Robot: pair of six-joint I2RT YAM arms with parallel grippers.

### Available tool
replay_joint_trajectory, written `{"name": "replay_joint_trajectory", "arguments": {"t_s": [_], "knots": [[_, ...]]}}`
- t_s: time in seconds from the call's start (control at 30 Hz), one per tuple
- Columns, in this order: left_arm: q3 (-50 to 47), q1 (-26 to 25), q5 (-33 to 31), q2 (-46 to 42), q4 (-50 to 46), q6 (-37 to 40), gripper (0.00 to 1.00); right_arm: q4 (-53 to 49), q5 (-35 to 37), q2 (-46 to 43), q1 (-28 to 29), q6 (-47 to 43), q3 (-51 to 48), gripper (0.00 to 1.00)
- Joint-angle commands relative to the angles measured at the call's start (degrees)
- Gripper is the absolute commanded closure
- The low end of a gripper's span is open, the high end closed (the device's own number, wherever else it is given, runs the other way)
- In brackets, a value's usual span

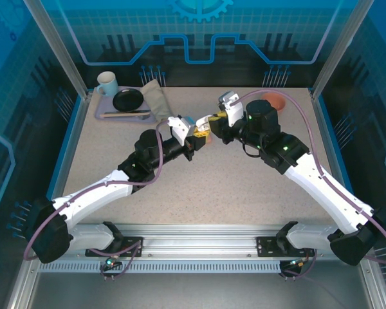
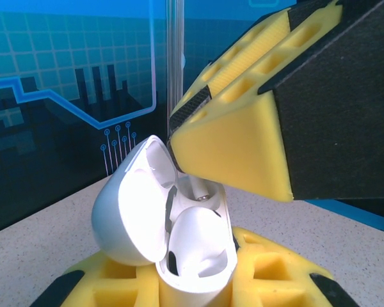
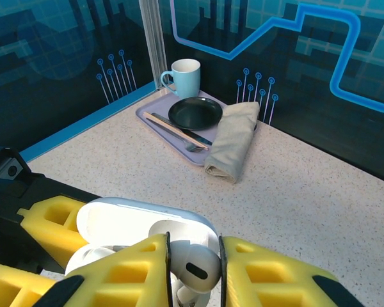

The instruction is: Insert wireless bluetooth earbuds into charging case

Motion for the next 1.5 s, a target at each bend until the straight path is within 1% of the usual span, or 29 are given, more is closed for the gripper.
{"name": "replay_joint_trajectory", "arguments": {"t_s": [0.0, 0.23, 0.43, 0.7, 0.93, 1.13, 1.47], "knots": [[1.01, 0.36, 1.05, -1.83, 2.76, -0.62, 1.00, 0.54, 0.11, -0.03, -0.23, -1.42, -1.17, 0.78], [1.44, 0.44, -0.37, -1.35, 2.62, -0.98, 1.00, 0.63, -0.38, -1.52, 1.79, -3.57, -2.59, 0.78], [1.76, 0.44, -0.85, -0.87, 2.48, -0.99, 1.00, 0.17, 0.72, -3.05, 3.12, -4.23, -3.79, 0.74], [1.70, 0.40, -0.68, -0.47, 2.66, -1.34, 1.00, 0.21, 0.63, -2.38, 4.60, -3.81, -3.44, 0.72], [1.62, 0.39, -0.70, -0.47, 2.47, -1.42, 1.00, 0.69, 0.96, -1.40, 5.04, -3.71, -2.36, 0.63], [1.52, 0.42, -0.55, -0.47, 2.44, -1.42, 1.00, 0.26, 3.19, -1.18, 5.01, -4.08, -1.12, 0.59], [1.44, 0.42, -0.23, -0.38, 2.47, -1.58, 1.00, -0.52, 4.87, -1.24, 3.33, -3.40, 0.65, 0.51]]}}
